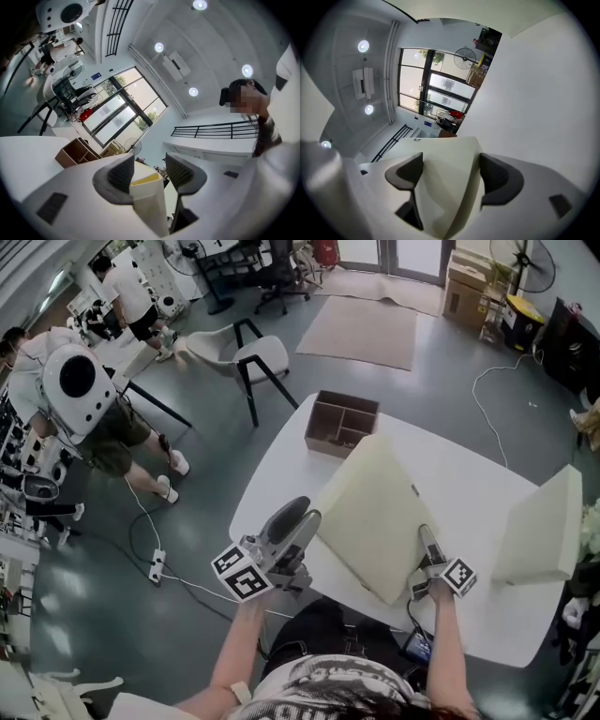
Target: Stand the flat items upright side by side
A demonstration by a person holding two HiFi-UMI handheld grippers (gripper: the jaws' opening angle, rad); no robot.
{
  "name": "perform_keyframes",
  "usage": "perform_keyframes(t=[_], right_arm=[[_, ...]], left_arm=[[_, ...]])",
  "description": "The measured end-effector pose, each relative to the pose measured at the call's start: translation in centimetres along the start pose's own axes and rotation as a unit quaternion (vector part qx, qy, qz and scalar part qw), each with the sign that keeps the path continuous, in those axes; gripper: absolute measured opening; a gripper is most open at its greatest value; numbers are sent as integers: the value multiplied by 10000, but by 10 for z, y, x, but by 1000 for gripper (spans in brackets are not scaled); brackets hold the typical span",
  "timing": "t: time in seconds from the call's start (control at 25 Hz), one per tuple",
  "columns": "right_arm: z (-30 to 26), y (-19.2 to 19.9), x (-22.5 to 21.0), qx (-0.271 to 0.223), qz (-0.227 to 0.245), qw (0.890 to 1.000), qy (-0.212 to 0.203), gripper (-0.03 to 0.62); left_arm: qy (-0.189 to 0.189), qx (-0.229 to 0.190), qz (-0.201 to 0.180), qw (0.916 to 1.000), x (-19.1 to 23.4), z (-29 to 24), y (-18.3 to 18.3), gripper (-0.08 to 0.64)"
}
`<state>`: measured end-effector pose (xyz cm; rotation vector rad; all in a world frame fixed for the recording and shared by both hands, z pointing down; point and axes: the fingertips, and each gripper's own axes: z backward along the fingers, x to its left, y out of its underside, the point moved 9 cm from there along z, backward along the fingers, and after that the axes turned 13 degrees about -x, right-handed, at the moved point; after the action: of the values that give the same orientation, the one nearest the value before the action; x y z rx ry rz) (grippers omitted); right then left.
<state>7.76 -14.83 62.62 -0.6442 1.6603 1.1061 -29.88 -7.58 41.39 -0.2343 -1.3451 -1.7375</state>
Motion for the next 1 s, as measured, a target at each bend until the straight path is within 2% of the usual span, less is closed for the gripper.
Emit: perform_keyframes(t=[0.08, 0.16, 0.32, 0.48, 0.56, 0.68, 0.8, 0.88, 0.96, 1.0], right_arm=[[1, 0, 1, 45, -40, 10000, 51, 379], [0, -2, 2, 107, 117, 9998, 119, 368], [1, -13, 5, 322, 992, 9945, 102, 368], [10, -24, 9, 523, 1612, 9851, 279, 375], [16, -28, 10, 595, 2134, 9745, 361, 382], [18, -33, 18, 772, 3058, 9482, 375, 385], [19, -37, 28, 876, 3506, 9311, 498, 364], [22, -37, 37, 927, 3770, 9199, 553, 321], [26, -34, 48, 1014, 3966, 9113, 444, 220], [28, -32, 54, 1054, 4006, 9095, 336, 191]], left_arm=[[220, 54, -25, 9997, -8, 0, 0, 209], [449, 21, 69, 9990, -16, 1, 0, 207], [703, -178, 117, 9973, -26, 5, 9, 204], [887, -113, 87, 9960, -39, 5, 18, 196], [987, -96, 85, 9950, -45, 5, 23, 196], [1213, -270, 331, 9917, -53, 4, 27, 190], [1337, -341, 386, 9897, -62, -2, 31, 179], [1408, -305, 355, 9889, -69, -6, 35, 178], [1466, -283, 327, 9883, -77, -10, 40, 178], [1478, -290, 308, 9881, -81, -12, 43, 179]])
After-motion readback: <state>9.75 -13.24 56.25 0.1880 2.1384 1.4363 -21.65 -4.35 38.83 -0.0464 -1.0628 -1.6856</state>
